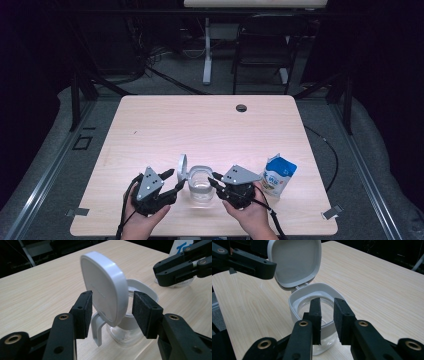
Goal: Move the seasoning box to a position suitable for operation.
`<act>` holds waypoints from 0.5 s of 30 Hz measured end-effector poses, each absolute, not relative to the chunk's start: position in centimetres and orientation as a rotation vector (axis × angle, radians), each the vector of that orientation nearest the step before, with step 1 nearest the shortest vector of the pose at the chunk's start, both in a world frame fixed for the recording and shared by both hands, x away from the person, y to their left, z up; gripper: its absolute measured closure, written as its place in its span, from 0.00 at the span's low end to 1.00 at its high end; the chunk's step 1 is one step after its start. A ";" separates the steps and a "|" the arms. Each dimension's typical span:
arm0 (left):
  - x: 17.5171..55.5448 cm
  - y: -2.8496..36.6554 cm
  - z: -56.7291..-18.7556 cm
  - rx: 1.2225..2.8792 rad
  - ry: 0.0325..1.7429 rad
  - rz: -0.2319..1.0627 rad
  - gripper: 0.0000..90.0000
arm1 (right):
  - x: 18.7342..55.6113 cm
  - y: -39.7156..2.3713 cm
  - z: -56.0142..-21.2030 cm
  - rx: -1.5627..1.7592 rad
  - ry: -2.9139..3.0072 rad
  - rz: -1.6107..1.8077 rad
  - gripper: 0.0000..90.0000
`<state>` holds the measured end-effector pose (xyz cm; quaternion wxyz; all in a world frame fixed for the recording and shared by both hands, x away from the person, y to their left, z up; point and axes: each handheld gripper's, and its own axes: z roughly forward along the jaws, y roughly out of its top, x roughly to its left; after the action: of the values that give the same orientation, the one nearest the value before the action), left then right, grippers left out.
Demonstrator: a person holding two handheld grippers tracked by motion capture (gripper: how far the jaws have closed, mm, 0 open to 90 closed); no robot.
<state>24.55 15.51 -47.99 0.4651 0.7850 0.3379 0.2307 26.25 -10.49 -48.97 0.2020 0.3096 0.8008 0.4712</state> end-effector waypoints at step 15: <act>24.5 17.1 -46.7 1.869 0.869 0.561 0.56 | 26.2 -10.8 -48.8 0.871 2.222 1.322 0.83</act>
<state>24.53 17.12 -46.67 0.4816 0.7668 0.3565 0.2301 26.23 -10.77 -48.79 0.2051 0.3123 0.7972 0.4742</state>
